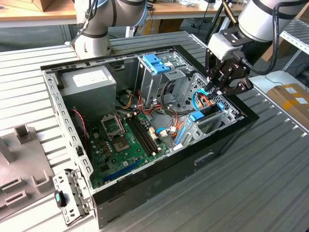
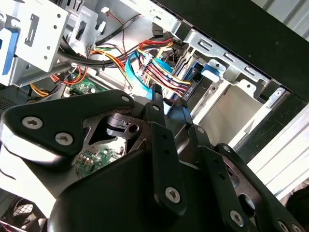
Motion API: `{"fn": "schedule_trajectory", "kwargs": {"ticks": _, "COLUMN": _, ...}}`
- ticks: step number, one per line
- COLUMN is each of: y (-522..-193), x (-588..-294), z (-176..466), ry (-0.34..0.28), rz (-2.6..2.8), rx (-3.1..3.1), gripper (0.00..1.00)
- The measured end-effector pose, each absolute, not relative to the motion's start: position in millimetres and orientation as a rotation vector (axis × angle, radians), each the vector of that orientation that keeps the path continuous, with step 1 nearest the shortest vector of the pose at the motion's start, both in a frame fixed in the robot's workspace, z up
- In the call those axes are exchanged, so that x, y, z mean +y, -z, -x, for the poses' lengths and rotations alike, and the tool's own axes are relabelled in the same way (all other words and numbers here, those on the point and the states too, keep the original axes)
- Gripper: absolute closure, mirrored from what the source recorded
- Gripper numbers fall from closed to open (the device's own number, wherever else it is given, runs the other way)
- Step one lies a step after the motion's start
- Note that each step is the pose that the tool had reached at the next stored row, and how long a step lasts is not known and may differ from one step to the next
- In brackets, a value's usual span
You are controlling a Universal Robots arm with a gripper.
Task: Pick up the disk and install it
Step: 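Insert the second disk wire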
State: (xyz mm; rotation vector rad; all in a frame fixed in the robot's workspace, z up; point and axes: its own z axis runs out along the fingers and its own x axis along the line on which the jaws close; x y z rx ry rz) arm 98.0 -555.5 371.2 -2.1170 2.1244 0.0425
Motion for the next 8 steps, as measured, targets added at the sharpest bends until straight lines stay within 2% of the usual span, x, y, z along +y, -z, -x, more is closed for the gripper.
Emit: {"fn": "schedule_trajectory", "kwargs": {"ticks": 8, "y": -369.5, "x": -555.5, "z": -98.0, "ry": -0.043, "rz": 2.117, "rx": 2.124, "gripper": 0.71}}
